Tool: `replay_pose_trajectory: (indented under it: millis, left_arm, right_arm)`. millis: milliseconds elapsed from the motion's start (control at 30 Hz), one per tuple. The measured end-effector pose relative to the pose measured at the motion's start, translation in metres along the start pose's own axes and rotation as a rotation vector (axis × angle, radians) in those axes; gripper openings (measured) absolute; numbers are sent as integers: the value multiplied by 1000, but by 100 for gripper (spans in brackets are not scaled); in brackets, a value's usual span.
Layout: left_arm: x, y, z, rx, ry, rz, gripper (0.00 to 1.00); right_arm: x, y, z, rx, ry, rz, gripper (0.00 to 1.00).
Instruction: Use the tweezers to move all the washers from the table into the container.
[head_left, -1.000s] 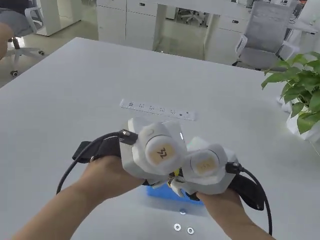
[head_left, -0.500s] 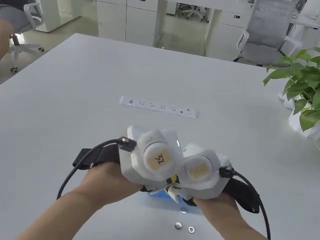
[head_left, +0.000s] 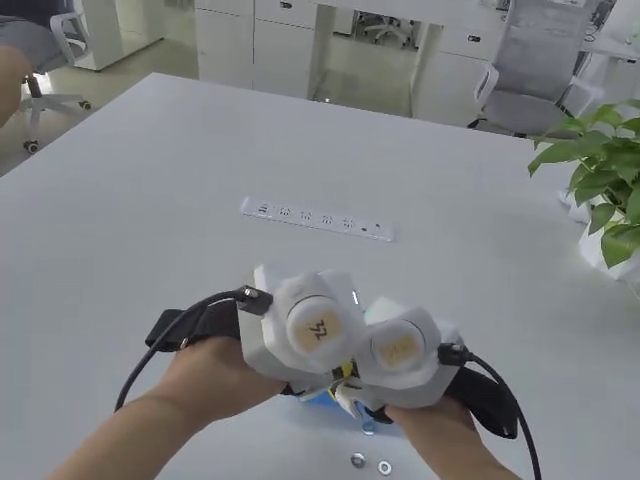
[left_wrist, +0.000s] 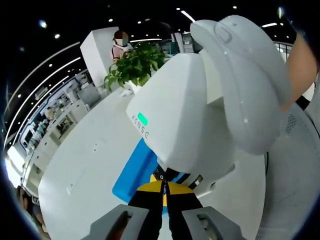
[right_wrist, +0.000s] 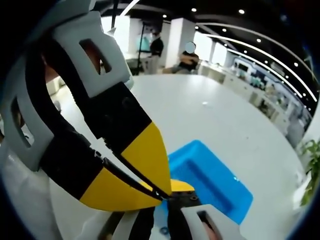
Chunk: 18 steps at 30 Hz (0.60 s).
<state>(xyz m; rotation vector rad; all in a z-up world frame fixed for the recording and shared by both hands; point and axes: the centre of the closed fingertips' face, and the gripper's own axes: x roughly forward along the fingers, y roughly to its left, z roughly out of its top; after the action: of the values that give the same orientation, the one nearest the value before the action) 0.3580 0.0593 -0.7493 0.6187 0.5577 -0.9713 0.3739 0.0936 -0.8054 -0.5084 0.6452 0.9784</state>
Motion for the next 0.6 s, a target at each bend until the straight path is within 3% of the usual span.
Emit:
replay_pose_trajectory:
  millis: [300, 433, 600]
  left_arm:
    - [-17, 2, 11, 20, -23, 45, 0]
    - [-29, 2, 21, 47, -56, 83, 0]
    - [-39, 1, 30, 47, -83, 96, 0]
  right_arm:
    - [-18, -3, 13, -33, -47, -58, 4]
    - [-29, -6, 20, -33, -80, -81, 4]
    - [-42, -5, 27, -48, -112, -104, 5]
